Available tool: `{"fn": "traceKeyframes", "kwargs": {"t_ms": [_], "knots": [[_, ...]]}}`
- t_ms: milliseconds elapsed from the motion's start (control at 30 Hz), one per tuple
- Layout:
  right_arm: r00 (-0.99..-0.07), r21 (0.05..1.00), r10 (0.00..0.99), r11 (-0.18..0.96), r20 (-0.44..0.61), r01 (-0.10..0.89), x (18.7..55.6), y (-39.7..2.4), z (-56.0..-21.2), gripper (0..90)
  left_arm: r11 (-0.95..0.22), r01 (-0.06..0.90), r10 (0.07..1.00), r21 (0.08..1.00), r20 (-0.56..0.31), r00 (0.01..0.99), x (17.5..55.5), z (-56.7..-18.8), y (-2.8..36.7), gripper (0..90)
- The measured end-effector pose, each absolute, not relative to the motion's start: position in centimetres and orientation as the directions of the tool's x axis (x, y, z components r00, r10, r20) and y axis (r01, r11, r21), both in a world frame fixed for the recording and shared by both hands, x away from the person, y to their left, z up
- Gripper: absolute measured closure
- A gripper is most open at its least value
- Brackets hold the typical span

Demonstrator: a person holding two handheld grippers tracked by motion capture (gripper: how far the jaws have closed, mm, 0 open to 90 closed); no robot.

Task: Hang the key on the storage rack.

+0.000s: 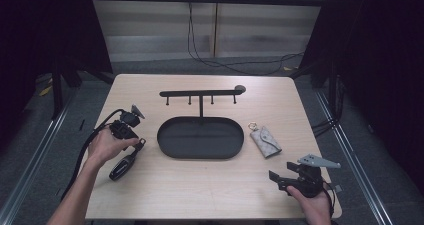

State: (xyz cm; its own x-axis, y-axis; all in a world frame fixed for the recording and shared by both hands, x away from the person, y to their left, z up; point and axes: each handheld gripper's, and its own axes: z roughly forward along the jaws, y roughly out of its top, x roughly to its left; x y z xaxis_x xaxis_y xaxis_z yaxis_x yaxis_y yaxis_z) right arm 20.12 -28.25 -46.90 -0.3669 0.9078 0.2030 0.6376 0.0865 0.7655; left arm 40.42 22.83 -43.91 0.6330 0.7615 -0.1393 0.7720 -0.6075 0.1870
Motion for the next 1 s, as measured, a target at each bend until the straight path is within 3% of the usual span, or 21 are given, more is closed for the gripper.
{"fn": "traceKeyframes", "kwargs": {"t_ms": [667,1000], "knots": [[-0.363,0.766,0.910,0.083,0.203,0.638,20.1,-28.3,-46.9,18.9,-0.590,0.759,0.750,0.278,-0.161,0.642,39.2,-40.5,24.0,70.5],[-0.361,0.765,0.910,0.082,0.203,0.639,20.2,-28.3,-46.9,18.9,-0.611,0.744,0.738,0.269,-0.148,0.659,38.8,-38.6,24.5,70.5]]}}
